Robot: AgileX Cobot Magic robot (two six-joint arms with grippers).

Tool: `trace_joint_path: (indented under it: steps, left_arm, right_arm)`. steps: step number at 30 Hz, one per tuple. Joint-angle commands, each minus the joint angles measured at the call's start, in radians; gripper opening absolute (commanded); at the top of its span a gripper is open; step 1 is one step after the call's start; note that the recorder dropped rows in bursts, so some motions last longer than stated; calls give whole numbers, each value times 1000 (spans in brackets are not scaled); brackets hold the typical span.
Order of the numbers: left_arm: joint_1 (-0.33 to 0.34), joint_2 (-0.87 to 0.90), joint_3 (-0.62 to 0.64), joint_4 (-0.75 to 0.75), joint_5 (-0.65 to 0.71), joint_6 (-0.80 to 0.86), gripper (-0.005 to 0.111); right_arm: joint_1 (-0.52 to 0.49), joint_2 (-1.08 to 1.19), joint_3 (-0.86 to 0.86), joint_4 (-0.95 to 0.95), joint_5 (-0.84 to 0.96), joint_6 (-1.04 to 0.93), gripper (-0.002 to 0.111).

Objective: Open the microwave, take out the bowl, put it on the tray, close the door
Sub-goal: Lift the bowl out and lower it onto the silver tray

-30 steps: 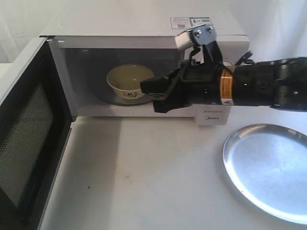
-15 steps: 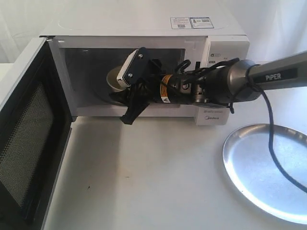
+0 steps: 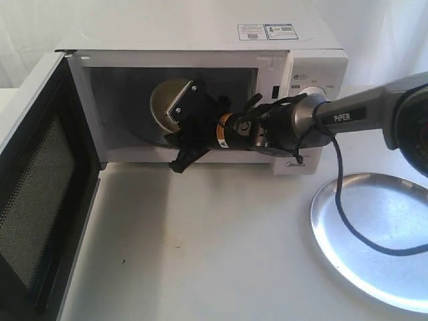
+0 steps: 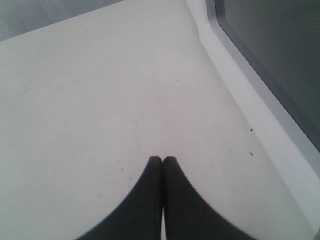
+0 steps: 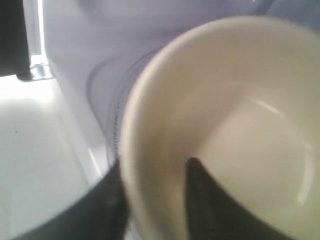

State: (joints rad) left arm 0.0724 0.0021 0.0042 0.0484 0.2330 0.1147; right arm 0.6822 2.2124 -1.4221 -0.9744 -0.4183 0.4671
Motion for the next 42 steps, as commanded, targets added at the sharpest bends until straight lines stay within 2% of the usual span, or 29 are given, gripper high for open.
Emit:
trace_joint_path:
  steps: [1,4,10,12,15,18,24,32,35,37,40,42]
  left_arm:
    - [-4,-2,-4,-4,-1,-6,0]
    - [-4,-2,-4,-4,-1,-6,0]
    - [-4,-2,-4,-4,-1,-6,0]
    - [-4,-2,-4,-4,-1,-6,0]
    - [-4,-2,-4,-4,-1,-6,0]
    - [-4,-2,-4,-4,-1,-6,0]
    - [-4,-2,-4,-4,-1,-6,0]
    - [-4,-2,-4,-4,-1,-6,0]
    - [-4,-2,-4,-4,-1,-6,0]
    - [-4,-2,-4,-4,-1,-6,0]
    - [-4,-2,-4,-4,-1,-6,0]
    - [-4,-2,-4,-4,-1,-6,0]
  right_arm:
    - [42,-23,-6,-26,5,108,1]
    - [76,-68,13,-140,-63,271,1]
    - [138,-215,60,-730,-333,650,0]
    - [148,-270,93,-770,-385,767,0]
    - [148,-354,172,-770,-428,778,0]
    - [148,-440,267,-770,-398,783,0]
    - [144,-594,496,-770,-133,900,0]
    - [144,-734,803,-770,245,936,0]
    - [144,-755,865,-770,430,957,0]
    - [144,-759,888,-770,623,988,0]
    - [144,-759,901,-678,869,1037,0]
    - [144,-759,901,-618,967,1037,0]
